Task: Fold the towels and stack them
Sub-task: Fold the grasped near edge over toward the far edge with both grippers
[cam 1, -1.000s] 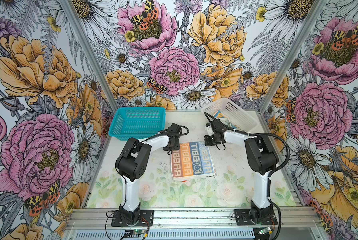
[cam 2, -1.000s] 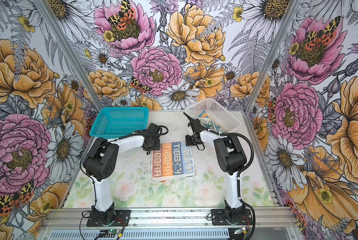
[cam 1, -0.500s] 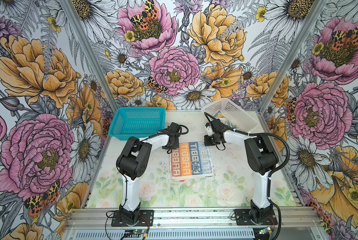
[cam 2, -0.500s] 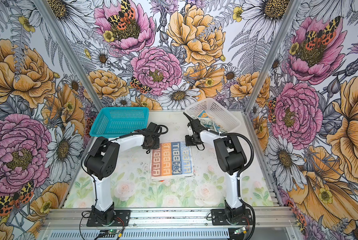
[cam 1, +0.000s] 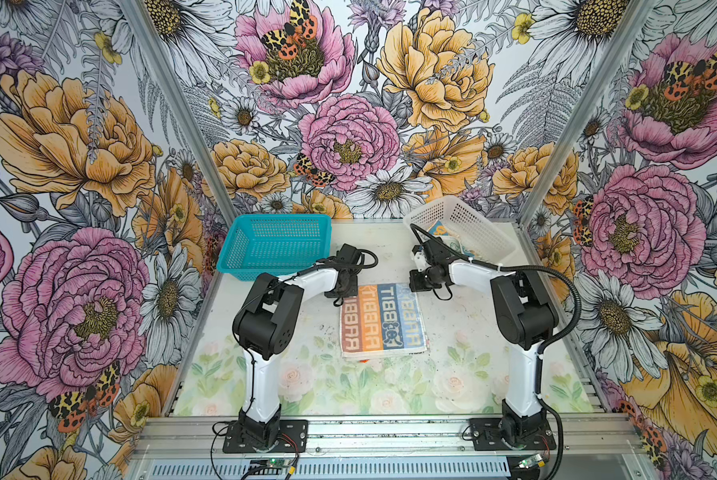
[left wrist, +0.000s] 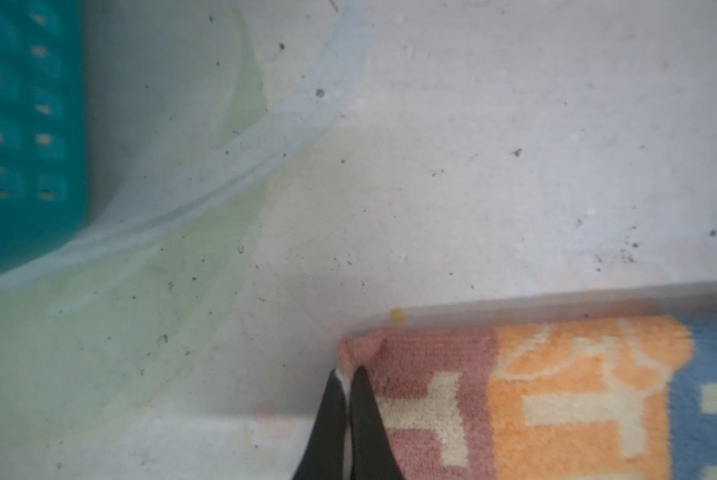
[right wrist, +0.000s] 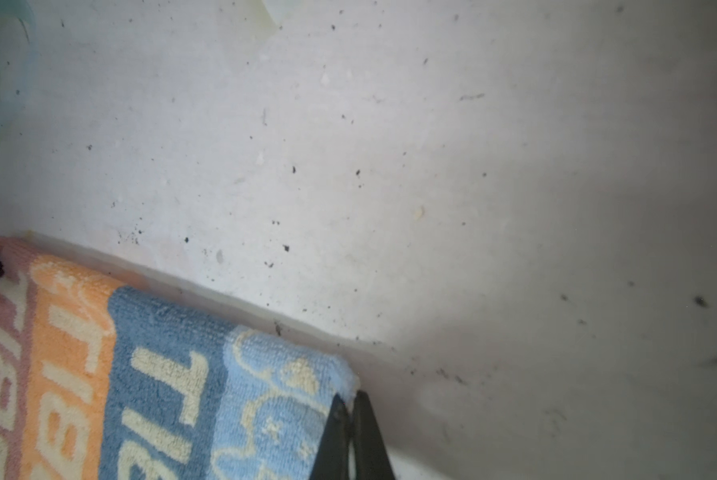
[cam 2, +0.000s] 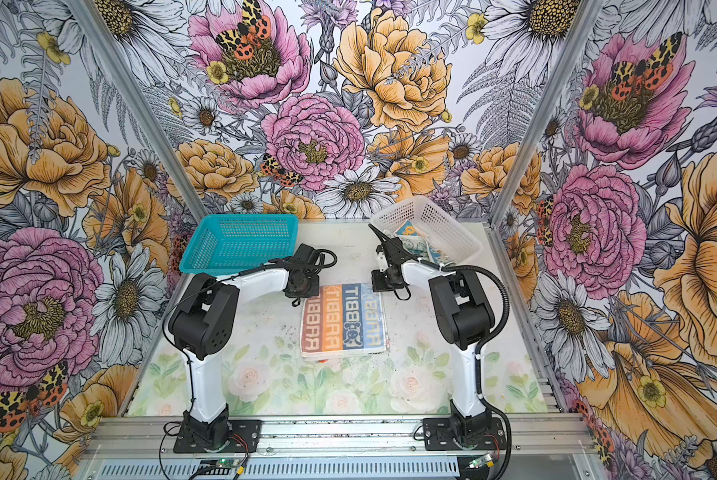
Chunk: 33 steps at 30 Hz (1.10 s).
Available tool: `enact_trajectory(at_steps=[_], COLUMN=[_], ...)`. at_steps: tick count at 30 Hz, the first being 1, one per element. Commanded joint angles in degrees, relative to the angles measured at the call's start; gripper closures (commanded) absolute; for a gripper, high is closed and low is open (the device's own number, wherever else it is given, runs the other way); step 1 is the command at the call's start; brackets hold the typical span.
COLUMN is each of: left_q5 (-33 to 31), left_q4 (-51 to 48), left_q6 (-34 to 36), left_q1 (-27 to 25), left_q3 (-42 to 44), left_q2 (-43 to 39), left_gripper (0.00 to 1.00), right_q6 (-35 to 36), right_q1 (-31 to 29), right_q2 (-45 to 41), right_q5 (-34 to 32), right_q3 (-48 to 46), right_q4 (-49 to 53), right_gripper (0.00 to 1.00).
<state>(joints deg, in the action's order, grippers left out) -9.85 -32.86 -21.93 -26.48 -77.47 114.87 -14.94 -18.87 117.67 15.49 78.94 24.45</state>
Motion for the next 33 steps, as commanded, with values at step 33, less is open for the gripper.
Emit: enact_trajectory(at_steps=[33], left_q5=[-7.9], left_q4=[7.8], left_q6=[-7.1], left_q1=[-8.8], left_q3=[27.3], left_q2=[-25.7], left_gripper=[1.0], right_q6=[-6.9], right_q1=[-2.4], right_q2=[-27.0], right_q5=[3.7], right_q3=[-29.6], right_q4=[-4.4], right_gripper=[1.0])
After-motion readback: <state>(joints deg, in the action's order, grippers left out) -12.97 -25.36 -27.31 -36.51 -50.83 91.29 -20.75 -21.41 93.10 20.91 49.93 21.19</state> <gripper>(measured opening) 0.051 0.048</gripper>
